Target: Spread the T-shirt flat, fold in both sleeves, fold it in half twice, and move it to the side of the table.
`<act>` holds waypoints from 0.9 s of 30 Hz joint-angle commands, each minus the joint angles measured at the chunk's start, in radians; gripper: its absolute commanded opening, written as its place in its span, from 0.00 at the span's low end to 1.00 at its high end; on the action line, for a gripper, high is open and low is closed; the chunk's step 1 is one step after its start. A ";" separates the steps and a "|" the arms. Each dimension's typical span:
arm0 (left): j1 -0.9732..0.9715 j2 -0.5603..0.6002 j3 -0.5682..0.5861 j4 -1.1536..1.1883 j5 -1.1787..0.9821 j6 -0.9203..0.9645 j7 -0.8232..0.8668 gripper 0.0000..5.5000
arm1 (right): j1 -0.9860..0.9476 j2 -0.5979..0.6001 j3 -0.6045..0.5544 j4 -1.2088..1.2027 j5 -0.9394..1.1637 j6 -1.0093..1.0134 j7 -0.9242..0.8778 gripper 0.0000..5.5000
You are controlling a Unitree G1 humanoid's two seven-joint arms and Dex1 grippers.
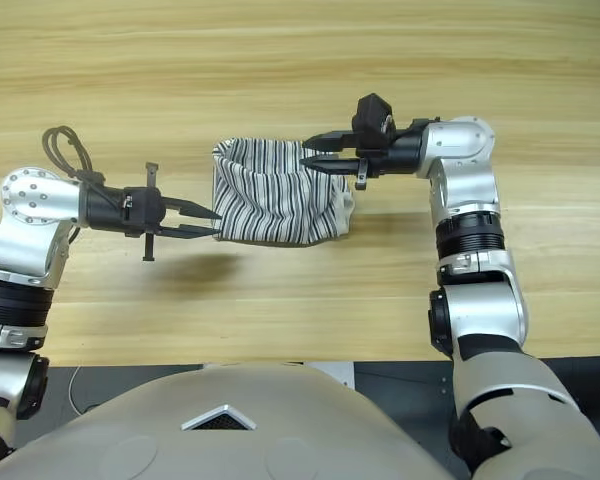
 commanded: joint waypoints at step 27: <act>-0.321 -0.211 -0.112 0.791 0.238 -0.264 0.203 0.16 | -0.046 0.070 0.129 0.178 -0.095 -0.081 -0.104 0.21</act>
